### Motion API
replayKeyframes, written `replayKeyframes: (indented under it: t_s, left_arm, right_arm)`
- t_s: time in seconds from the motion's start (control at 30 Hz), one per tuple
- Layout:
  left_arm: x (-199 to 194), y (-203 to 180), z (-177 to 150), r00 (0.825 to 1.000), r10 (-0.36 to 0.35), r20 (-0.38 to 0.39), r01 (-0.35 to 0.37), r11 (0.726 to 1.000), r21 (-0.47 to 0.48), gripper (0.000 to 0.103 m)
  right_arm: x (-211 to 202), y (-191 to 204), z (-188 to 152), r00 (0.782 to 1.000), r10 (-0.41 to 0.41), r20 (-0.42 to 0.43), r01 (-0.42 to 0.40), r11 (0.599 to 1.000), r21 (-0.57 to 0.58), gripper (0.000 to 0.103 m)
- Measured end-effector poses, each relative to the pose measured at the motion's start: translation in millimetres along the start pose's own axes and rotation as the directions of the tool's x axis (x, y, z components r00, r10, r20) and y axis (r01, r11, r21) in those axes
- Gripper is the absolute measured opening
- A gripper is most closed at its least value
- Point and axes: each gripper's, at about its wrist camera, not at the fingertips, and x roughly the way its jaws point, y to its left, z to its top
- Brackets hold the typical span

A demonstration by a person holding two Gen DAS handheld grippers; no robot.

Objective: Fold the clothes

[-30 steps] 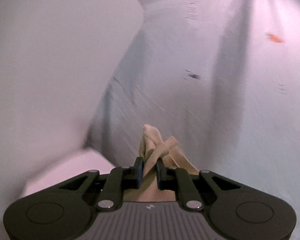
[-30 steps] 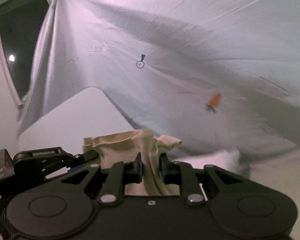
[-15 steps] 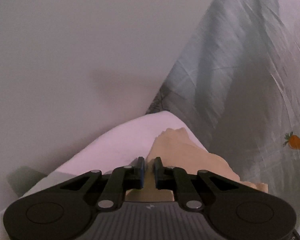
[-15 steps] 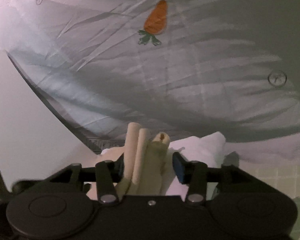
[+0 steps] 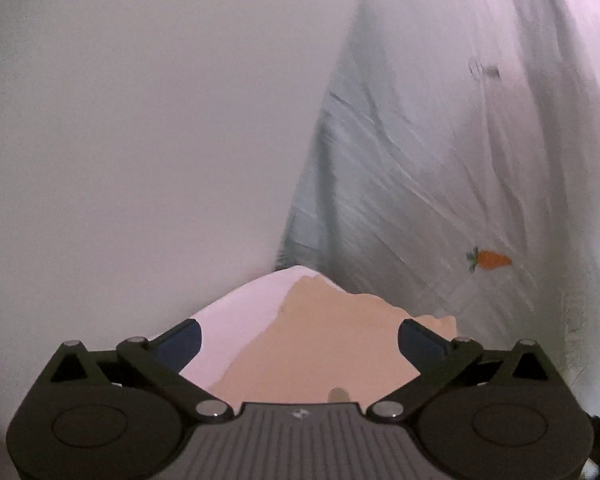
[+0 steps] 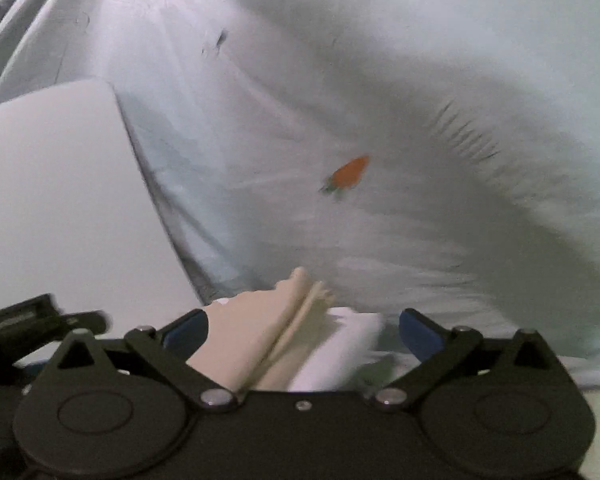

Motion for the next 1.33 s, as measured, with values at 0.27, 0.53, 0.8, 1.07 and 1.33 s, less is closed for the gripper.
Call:
replayKeyframes:
  t_s: [0.27, 0.53, 0.8, 1.07, 1.33]
  left_arm:
    - [-141.2, -4.0, -60.6, 0.997, 0.071, -0.038, -0.059, 0.969, 0.242, 0.103]
    - [-243.7, 1.2, -117.9, 0.996, 0.091, -0.025, -0.082, 0.968, 0.238, 0.103]
    - [-281.7, 1.1, -148.8, 0.993, 0.112, -0.029, -0.1, 0.953, 0.285, 0.103]
    - [-301.8, 8.5, -167.1, 0.992, 0.112, -0.067, -0.086, 0.949, 0.303, 0.103]
    - [-309.2, 9.7, -168.7, 0.993, 0.096, -0.069, -0.071, 0.95, 0.303, 0.103]
  right_arm:
    - [-134.5, 20.9, -26.1, 0.998, -0.054, -0.016, 0.054, 0.998, -0.025, 0.103]
    - [-215.0, 38.8, -80.5, 0.99, -0.048, -0.133, 0.027, 0.988, -0.154, 0.103]
    - [-266.5, 35.0, -116.9, 0.974, -0.104, -0.2, 0.066, 0.98, -0.186, 0.103]
    - [-295.9, 29.7, -131.1, 0.976, -0.114, -0.186, 0.077, 0.978, -0.195, 0.103]
    - [-305.3, 29.6, -132.5, 0.979, -0.101, -0.174, 0.067, 0.98, -0.189, 0.103]
